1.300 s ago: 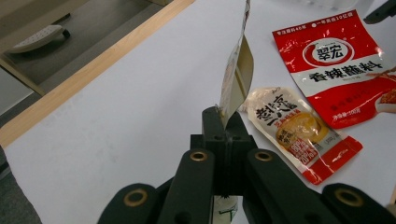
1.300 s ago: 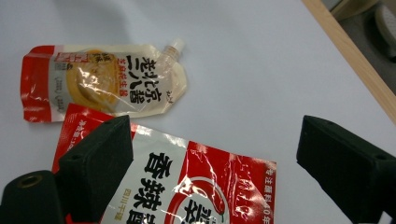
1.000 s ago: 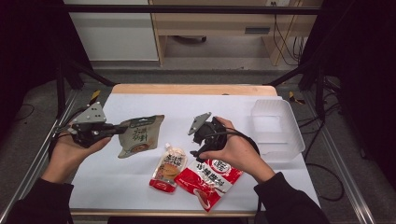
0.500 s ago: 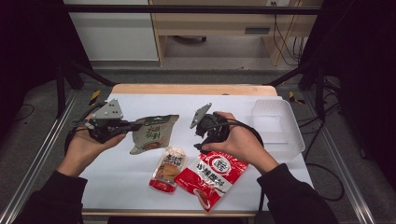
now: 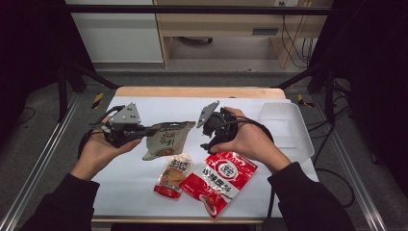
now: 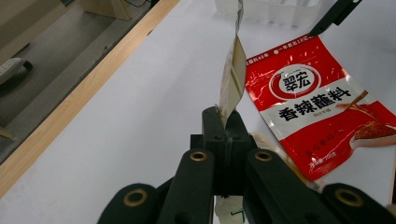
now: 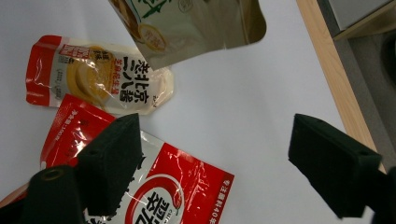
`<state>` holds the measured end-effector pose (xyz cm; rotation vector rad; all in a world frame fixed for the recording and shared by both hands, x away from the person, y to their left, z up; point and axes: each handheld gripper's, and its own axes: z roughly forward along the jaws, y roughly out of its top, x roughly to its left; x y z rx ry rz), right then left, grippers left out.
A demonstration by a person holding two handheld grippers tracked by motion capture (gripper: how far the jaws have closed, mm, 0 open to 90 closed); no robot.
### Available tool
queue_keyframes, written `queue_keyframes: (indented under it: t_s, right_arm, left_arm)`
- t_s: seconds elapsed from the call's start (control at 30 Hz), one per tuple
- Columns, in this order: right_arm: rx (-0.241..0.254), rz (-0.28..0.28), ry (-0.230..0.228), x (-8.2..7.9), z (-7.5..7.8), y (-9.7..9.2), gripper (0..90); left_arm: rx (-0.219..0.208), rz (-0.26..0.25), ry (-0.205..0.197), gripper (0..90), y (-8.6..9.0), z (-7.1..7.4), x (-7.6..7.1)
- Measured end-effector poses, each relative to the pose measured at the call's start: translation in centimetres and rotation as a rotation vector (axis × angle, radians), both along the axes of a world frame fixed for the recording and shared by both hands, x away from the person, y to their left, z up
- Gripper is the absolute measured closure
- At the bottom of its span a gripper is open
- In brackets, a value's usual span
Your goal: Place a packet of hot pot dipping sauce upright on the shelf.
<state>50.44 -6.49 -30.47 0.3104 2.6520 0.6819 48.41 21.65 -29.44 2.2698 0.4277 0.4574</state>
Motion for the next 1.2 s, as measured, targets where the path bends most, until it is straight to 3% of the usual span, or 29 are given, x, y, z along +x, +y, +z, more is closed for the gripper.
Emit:
queue_keyframes:
  t_s: [0.2,0.57,0.9,1.07,1.2]
  right_arm:
    - [-0.013,0.022,-0.011,0.0,0.4,0.2,22.6]
    - [-0.006,0.063,-0.002,0.3,0.5,0.9,36.2]
    - [-0.019,0.114,0.032,0.1,-0.1,1.7,59.0]
    - [-0.012,0.121,0.052,-0.2,-0.1,1.8,76.7]
    - [-0.016,0.125,0.060,-0.3,-0.1,1.7,86.0]
  left_arm:
    - [0.010,-0.027,0.002,90.0,-0.9,-0.1,-0.2]
    - [0.012,-0.069,-0.003,90.0,-2.4,-0.1,-0.5]
    - [0.012,-0.109,-0.003,90.0,-3.7,-0.1,-1.1]
    - [0.012,-0.120,-0.005,90.0,-4.1,-0.2,-1.3]
    - [0.007,-0.123,-0.002,90.0,-4.3,-0.3,-1.3]
